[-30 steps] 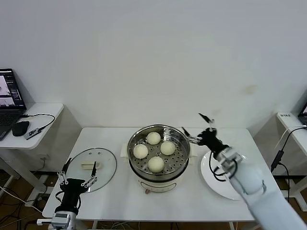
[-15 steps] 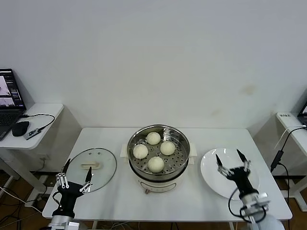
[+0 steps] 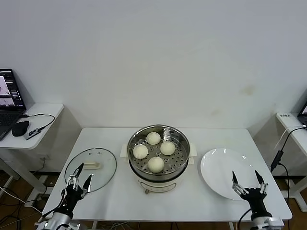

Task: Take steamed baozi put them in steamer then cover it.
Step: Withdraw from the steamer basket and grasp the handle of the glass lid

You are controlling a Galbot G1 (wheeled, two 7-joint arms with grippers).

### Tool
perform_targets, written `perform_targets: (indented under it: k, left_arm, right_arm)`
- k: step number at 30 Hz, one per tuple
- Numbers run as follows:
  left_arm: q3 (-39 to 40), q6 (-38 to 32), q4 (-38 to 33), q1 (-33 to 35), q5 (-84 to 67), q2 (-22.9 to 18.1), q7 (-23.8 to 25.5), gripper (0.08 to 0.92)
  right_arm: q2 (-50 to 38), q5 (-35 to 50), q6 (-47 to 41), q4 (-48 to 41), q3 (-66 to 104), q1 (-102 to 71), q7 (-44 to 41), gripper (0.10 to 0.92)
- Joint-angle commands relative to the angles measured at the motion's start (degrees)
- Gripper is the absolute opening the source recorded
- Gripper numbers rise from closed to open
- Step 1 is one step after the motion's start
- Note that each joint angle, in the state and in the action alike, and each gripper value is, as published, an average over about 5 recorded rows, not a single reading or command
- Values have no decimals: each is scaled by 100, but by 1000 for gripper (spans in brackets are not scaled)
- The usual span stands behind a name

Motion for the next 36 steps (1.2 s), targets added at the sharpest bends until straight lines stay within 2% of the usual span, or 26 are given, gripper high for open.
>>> perform_targets:
  k: [1, 16, 36]
  left_arm:
    - [390, 100, 1300, -1215, 1106, 252, 164, 823]
    - [764, 125, 2502, -2384, 1222, 264, 134, 823]
    - [992, 178, 3105, -2974, 1087, 367, 202, 823]
  right_arm:
    - [237, -38, 147, 66, 276, -337, 114, 823]
    - [354, -64, 206, 31, 401, -379, 158, 823]
    - [460, -134, 210, -121, 393, -282, 135, 823]
